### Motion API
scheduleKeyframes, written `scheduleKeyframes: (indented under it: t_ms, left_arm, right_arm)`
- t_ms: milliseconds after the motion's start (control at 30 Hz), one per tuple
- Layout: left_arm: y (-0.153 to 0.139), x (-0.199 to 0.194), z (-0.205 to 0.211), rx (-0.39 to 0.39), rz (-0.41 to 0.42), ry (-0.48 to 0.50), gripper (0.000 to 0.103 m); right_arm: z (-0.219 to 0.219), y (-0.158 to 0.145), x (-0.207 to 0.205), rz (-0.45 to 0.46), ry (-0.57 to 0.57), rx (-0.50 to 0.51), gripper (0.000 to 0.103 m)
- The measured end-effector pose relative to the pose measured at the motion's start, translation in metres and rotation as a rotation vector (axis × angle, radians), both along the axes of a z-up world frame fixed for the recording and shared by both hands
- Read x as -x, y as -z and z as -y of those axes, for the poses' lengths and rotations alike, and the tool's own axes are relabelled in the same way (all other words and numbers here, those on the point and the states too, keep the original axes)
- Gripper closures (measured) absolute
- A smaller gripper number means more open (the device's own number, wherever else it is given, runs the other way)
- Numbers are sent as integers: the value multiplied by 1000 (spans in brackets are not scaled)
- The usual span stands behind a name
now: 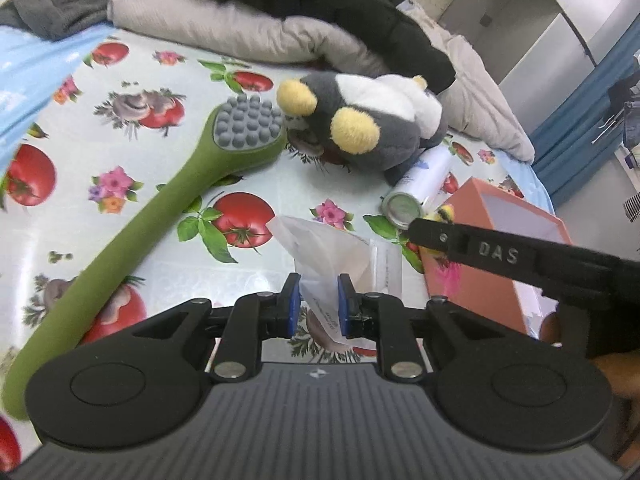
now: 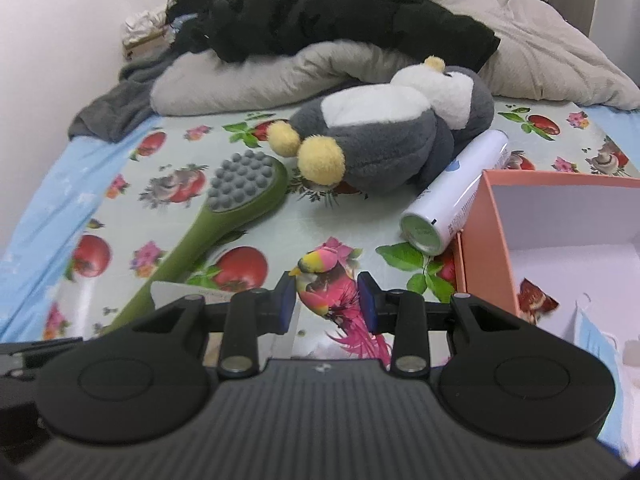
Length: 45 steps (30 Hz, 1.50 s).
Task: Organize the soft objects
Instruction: 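Carry the tissue bag and bird toy with both grippers over the pink box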
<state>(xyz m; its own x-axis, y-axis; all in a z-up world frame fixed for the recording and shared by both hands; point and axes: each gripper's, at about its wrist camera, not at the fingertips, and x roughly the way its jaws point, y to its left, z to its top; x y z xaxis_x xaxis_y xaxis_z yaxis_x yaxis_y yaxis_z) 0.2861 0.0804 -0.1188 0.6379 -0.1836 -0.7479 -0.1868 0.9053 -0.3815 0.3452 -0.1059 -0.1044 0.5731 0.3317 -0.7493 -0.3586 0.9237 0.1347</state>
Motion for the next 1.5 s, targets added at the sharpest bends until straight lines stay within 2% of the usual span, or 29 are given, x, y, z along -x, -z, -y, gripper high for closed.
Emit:
scheduleKeyframes:
  t_ms: [233, 600, 900, 1100, 1500]
  left_arm:
    - [-27, 47, 9, -29, 18, -10, 81]
    - [-54, 124, 8, -49, 48, -43, 81]
    - [-78, 166, 0, -67, 86, -81, 81]
    - [-92, 179, 17, -73, 121, -15, 81]
    - [-110, 170, 74, -47, 178, 158, 81]
  right_arm:
    - [15, -27, 53, 30, -11, -51, 66]
    - [25, -47, 130, 45, -39, -88, 66]
    - [22, -68, 171, 80, -75, -126, 66]
    - [33, -86, 194, 123, -59, -142, 66]
    - [91, -108, 220, 188, 107, -142, 66]
